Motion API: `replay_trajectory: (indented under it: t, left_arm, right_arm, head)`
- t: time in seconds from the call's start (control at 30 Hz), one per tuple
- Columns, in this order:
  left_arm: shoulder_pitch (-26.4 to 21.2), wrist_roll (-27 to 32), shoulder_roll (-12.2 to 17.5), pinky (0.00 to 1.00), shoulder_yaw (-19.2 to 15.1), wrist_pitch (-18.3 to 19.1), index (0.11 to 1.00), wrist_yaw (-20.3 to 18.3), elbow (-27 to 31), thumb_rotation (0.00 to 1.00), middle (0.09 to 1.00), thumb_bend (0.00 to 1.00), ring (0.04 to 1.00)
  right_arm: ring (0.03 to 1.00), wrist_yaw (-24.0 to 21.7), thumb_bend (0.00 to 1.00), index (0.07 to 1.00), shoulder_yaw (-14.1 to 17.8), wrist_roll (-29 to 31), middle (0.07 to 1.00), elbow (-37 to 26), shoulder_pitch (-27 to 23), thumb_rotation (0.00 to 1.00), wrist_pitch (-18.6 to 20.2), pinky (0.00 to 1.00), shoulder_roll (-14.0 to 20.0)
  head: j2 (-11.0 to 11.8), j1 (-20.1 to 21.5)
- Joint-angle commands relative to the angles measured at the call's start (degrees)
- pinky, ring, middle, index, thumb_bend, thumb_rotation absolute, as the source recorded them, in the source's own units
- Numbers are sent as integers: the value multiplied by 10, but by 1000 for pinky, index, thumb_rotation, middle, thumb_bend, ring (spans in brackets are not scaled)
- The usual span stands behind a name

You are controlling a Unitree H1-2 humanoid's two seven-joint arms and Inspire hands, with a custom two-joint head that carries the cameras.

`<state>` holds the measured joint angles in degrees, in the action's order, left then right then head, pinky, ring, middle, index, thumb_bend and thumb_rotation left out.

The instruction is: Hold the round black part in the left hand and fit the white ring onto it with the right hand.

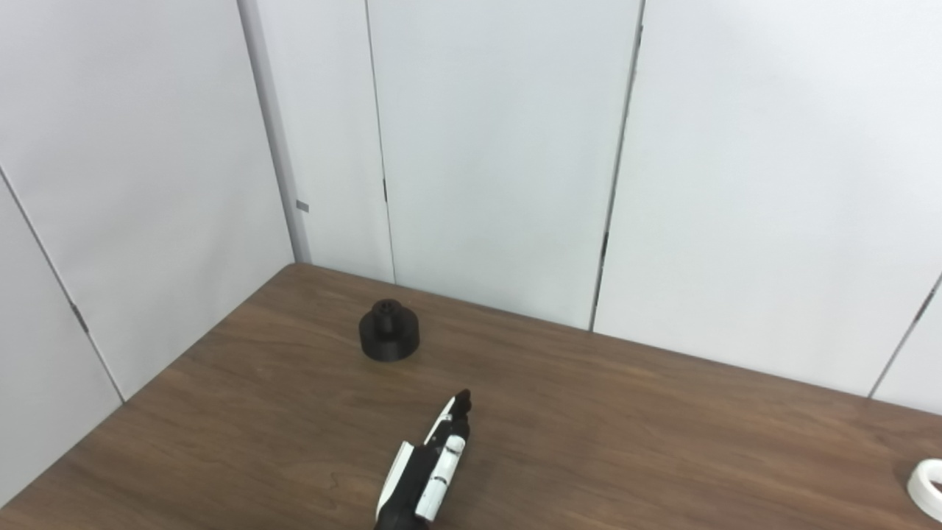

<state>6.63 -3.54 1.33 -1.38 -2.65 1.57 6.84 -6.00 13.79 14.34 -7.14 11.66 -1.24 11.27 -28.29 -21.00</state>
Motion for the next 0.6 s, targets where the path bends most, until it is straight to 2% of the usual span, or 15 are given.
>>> replay_trajectory:
  t: [0.0, 0.23, 0.57]
  left_arm:
    - [0, -1, -9, 1000, 7, -1, 990, 2, 7, 1000, 990, 498, 993]
    - [-4, 5, -9, 1000, 6, 5, 997, -1, 13, 980, 994, 519, 990]
    - [-2, 3, -9, 1000, 6, 24, 992, 0, 24, 963, 995, 514, 999]
  right_arm:
    - [1000, 5, 537, 1000, 11, 1, 1000, -1, 6, 1000, 13, 1000, 15]
    - [1000, 2, 516, 1000, 13, 9, 1000, -11, 10, 1000, 23, 1000, 16]
    - [1000, 8, 520, 1000, 12, 8, 1000, -17, 9, 1000, 32, 1000, 16]
  head:
    - [-2, 0]
    - [-12, -3]
    - [-14, -3]
